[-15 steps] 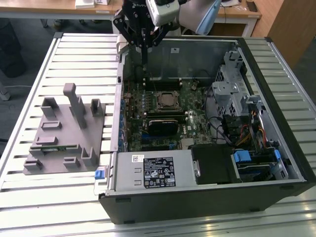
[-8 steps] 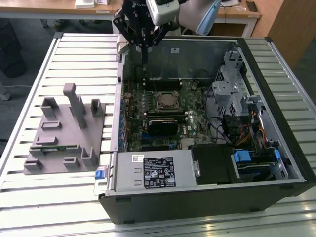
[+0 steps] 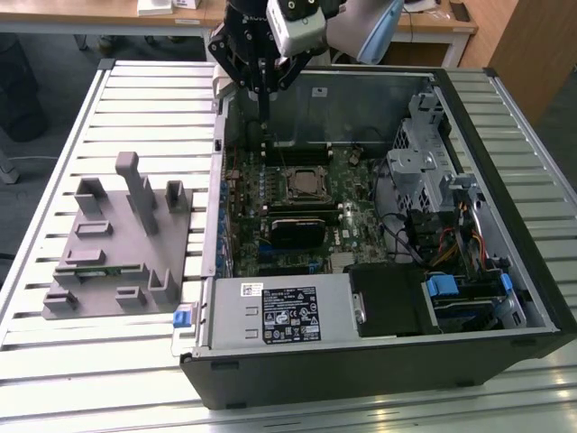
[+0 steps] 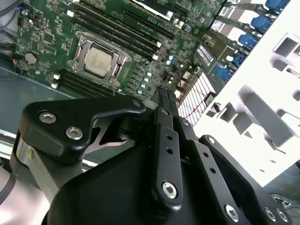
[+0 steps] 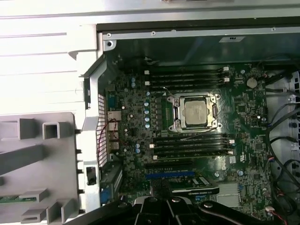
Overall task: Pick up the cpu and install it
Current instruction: 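Install the first cpu locking lever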
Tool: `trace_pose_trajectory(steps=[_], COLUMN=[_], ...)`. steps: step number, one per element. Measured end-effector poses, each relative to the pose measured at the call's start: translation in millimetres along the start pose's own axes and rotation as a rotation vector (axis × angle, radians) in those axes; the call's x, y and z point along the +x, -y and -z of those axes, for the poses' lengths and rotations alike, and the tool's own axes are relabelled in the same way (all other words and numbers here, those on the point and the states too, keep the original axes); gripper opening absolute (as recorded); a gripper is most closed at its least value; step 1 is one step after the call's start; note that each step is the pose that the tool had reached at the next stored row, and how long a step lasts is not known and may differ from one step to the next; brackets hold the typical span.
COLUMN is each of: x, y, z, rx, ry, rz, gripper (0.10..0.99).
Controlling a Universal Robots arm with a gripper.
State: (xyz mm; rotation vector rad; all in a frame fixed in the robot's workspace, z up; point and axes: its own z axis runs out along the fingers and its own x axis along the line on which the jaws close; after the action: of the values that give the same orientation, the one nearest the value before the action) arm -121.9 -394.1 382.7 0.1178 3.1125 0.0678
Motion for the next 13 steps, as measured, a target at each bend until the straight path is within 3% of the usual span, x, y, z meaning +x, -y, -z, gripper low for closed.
trace_pose_trajectory(steps=[3, 9, 13], x=[-0.2, 0.8, 1.0], y=[-2.0, -12.9, -13.8], z=[-3.1, -8.3, -15.5], rx=[0.0, 0.0, 0.0], ry=[-0.0002, -0.0002, -0.0001], rz=[0.0, 0.0, 0.0], gripper=[0.106, 0.106, 0.106])
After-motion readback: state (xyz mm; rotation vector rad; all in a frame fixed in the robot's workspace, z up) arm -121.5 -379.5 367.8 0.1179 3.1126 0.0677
